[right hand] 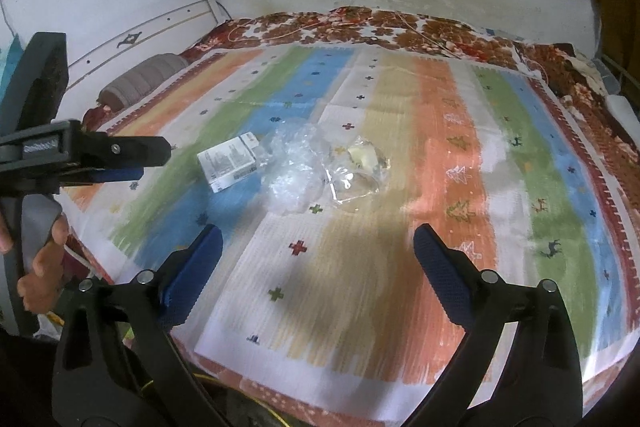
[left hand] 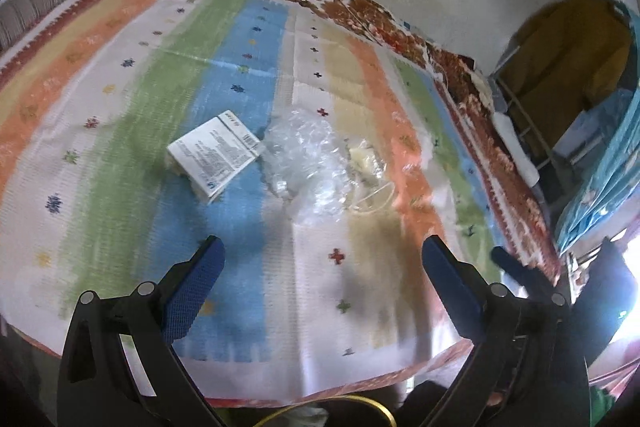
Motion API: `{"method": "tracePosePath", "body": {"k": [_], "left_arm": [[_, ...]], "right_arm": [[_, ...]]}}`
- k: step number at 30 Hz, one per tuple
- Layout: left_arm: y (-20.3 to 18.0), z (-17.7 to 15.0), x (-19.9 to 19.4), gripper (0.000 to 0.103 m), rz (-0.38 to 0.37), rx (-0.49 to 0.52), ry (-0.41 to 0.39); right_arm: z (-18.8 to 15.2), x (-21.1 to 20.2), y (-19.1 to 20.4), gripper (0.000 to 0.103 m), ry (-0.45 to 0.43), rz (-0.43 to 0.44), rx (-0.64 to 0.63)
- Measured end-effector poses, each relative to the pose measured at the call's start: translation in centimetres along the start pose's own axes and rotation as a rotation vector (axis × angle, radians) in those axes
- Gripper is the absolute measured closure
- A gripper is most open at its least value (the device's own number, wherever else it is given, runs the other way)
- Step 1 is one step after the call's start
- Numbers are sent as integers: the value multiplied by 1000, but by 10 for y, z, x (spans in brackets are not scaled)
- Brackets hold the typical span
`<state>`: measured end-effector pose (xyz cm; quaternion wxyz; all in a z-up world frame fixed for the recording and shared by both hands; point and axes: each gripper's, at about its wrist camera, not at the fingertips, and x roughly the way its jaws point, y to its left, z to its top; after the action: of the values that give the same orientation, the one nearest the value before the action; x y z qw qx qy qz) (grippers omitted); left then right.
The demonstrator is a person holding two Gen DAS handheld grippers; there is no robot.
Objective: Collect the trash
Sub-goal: 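Grasp the clear bubble-wrap bag with the left gripper while the right grasps the clear plastic sheet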
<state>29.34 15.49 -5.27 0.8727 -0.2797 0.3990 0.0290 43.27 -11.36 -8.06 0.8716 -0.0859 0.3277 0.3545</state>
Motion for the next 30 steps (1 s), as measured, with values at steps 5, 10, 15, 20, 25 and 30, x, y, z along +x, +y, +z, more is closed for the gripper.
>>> {"method": "tracePosePath", "body": {"k": [5,10,15,20,25,30], "left_arm": [[8,3,18,7,-20,-66,10],[12,4,34,7,-18,-71,10],[17,7,53,10,-11,-53,29],[28,9,70,14,-5,-81,46],[29,14,83,16,-40,-105,45],[33,17,97,25,-87,-123,52]], "right_arm": [[-1,22,-8,25,37,3,-17],[1,43,-16,29,65,15,-26],[3,63,-26,32,74,5,-34],[-2,80,-40,39,104,6,-30],[2,94,-50,44,109,-2,-28],[9,102,-58,46,104,-1,-23]]}}
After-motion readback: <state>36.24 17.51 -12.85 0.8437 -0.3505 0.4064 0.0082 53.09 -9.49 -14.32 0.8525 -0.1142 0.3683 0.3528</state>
